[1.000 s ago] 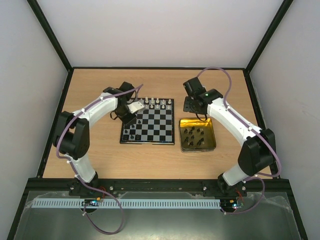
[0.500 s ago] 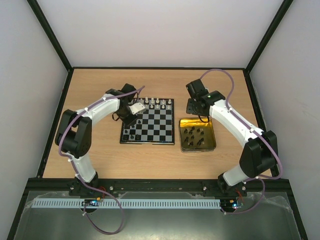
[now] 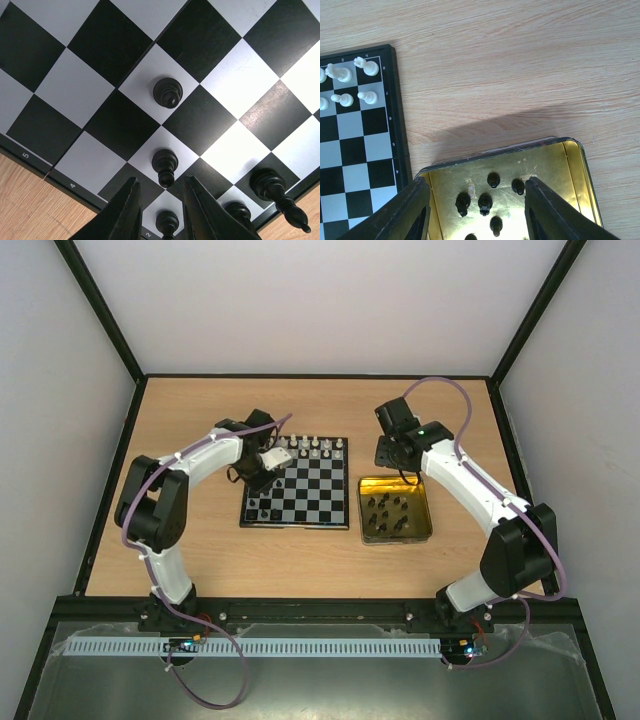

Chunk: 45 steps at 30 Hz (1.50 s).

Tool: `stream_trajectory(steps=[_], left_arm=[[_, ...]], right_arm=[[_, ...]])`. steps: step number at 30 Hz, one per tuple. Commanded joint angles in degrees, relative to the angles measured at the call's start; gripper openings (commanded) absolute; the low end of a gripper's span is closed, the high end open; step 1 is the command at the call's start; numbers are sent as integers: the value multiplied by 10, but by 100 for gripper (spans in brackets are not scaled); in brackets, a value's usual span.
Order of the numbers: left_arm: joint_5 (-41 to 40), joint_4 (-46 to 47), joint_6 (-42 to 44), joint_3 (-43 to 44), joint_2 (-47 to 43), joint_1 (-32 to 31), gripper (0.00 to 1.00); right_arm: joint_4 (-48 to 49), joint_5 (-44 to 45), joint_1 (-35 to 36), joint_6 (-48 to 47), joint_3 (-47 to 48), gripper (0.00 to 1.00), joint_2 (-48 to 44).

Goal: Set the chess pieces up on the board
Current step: Move the chess piece to the chessboard.

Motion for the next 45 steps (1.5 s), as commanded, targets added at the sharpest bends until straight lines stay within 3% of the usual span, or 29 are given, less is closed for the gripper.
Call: stream_trajectory(steps=[1,45], left_arm=[[-5,-3,2,-4,10,-3,26],[-1,-7,8,6,25,-3,13]], right_arm=[[-15,16,-4,-5,-3,50,-14],[-8,16,-12,-10,3,49,8]])
